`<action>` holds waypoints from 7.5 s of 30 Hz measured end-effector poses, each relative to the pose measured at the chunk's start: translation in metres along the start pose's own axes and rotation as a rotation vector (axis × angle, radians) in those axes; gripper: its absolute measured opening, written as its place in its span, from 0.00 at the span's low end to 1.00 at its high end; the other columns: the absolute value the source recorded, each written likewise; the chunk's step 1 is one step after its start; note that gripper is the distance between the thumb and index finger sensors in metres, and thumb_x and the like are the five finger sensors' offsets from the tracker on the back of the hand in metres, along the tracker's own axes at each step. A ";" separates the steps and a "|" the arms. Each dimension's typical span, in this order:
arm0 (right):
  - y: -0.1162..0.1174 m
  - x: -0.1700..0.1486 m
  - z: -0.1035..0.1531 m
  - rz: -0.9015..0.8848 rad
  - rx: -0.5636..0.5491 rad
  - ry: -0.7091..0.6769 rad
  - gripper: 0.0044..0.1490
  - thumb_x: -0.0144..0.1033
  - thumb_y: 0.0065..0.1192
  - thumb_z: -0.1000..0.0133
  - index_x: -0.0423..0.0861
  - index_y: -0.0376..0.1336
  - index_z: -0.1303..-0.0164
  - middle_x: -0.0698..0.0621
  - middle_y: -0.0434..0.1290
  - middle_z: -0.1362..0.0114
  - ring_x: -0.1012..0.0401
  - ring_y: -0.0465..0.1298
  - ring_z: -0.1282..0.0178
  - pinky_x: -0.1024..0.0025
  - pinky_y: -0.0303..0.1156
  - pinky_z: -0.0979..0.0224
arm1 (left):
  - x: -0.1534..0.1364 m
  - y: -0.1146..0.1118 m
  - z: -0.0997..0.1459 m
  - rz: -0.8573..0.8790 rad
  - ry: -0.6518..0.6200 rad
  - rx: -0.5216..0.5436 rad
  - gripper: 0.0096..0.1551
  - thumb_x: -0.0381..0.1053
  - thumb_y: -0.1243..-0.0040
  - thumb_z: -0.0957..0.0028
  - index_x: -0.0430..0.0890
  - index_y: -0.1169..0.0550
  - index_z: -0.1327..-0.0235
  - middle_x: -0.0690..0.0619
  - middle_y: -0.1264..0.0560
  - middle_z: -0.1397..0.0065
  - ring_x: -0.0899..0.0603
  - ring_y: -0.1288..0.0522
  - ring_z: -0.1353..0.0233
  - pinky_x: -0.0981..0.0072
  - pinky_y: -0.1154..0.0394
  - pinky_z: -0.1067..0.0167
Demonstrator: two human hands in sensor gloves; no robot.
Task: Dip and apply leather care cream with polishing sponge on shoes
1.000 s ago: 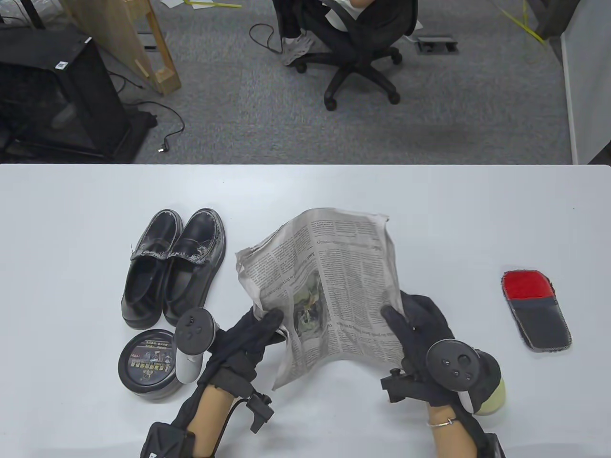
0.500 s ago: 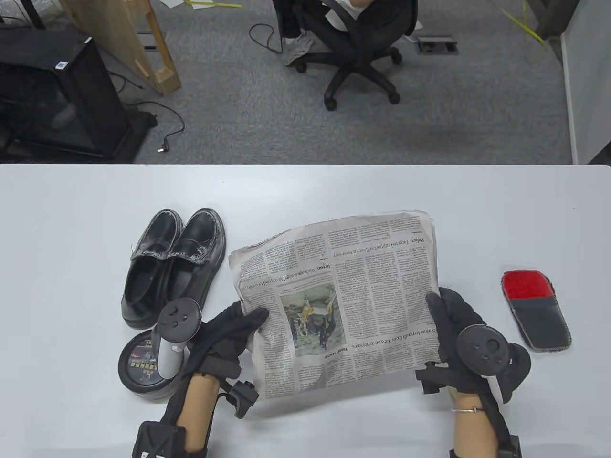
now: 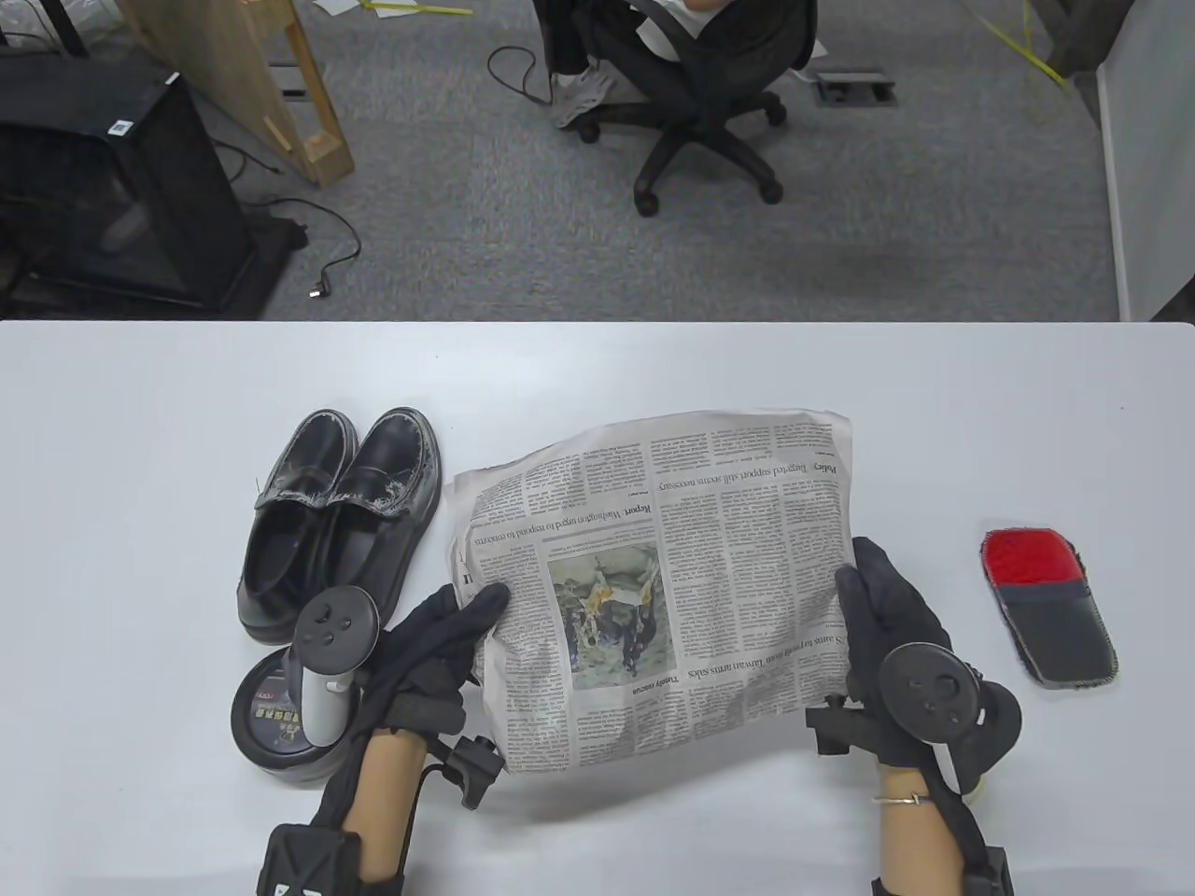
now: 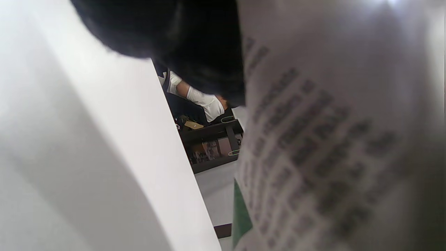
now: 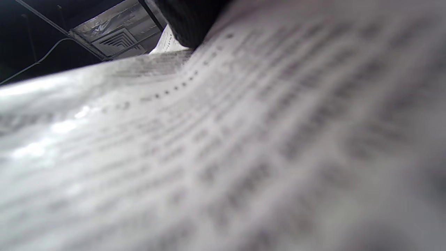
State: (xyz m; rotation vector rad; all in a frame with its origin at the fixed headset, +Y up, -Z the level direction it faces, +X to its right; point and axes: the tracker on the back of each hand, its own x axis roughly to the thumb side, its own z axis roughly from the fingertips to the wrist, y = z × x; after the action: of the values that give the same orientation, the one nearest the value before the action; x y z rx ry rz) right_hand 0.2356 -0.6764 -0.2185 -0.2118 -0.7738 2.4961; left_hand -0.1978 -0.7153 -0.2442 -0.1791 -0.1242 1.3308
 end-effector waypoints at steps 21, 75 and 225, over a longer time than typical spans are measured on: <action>-0.015 -0.055 -0.028 -0.948 0.501 -0.074 0.43 0.34 0.63 0.39 0.42 0.50 0.14 0.63 0.74 0.33 0.57 0.77 0.31 0.60 0.77 0.28 | 0.001 0.029 -0.013 0.082 0.042 -0.034 0.26 0.43 0.49 0.28 0.36 0.32 0.21 0.40 0.19 0.34 0.40 0.19 0.42 0.53 0.20 0.46; 0.027 0.004 0.019 0.307 0.576 -0.322 0.46 0.52 0.51 0.37 0.45 0.45 0.11 0.38 0.53 0.11 0.36 0.57 0.16 0.39 0.57 0.22 | 0.033 -0.049 -0.026 -1.457 0.110 0.096 0.42 0.60 0.44 0.37 0.39 0.36 0.16 0.32 0.30 0.21 0.44 0.19 0.43 0.53 0.21 0.46; 0.132 0.100 0.045 0.294 0.685 -0.587 0.31 0.39 0.43 0.32 0.40 0.52 0.19 0.37 0.58 0.17 0.38 0.64 0.20 0.52 0.71 0.25 | -0.004 -0.079 -0.083 -1.452 0.019 -0.076 0.54 0.71 0.36 0.67 0.58 0.34 0.21 0.57 0.26 0.20 0.45 0.26 0.24 0.49 0.26 0.29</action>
State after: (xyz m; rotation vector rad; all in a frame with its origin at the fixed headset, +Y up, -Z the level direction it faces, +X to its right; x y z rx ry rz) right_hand 0.0802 -0.7395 -0.2562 0.7176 -0.0366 2.9690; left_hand -0.1071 -0.7417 -0.3096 -0.1130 -0.2265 -0.1218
